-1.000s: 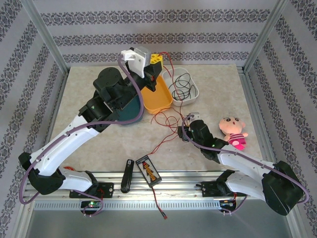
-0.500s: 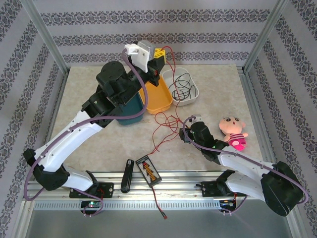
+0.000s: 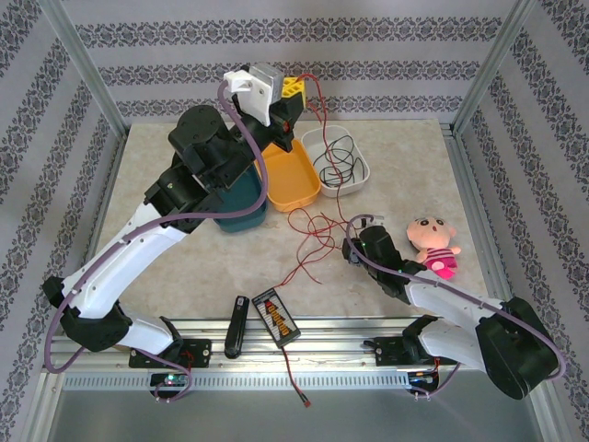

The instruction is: Untangle the cables

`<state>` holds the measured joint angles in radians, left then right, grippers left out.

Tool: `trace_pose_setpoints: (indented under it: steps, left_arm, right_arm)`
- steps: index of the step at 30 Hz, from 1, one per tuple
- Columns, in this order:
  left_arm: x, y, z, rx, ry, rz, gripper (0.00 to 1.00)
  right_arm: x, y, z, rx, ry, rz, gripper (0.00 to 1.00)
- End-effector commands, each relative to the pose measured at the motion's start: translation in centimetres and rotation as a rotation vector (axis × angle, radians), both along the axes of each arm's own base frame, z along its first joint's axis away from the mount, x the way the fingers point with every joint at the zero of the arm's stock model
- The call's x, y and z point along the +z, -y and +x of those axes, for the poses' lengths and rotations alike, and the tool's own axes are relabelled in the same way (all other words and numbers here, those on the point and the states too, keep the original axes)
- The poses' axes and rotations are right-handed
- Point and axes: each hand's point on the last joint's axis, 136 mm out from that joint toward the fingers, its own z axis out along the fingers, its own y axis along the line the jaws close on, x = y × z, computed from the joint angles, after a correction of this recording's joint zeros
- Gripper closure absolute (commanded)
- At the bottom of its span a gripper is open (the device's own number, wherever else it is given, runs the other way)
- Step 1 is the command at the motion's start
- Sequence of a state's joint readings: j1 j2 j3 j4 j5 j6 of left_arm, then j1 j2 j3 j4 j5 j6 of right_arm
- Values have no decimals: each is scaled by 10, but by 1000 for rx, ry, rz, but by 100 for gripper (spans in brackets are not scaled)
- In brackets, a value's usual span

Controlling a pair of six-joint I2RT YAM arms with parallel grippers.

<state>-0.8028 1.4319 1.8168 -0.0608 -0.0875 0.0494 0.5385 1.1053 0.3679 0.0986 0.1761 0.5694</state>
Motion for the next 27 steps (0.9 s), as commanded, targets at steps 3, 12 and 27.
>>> trace_pose_setpoints:
  steps: [3, 12, 27]
  left_arm:
    - [29, -23, -4, 66, 71, -12, 100]
    - [42, -43, -8, 136, 111, -8, 100]
    - [89, -99, -17, 363, 231, 13, 100]
  right_arm:
    - [-11, 9, 0, -46, -32, 15, 60]
    - [-12, 15, 1, -74, -37, 18, 59]
    - [-29, 27, -8, -112, -74, 2, 70]
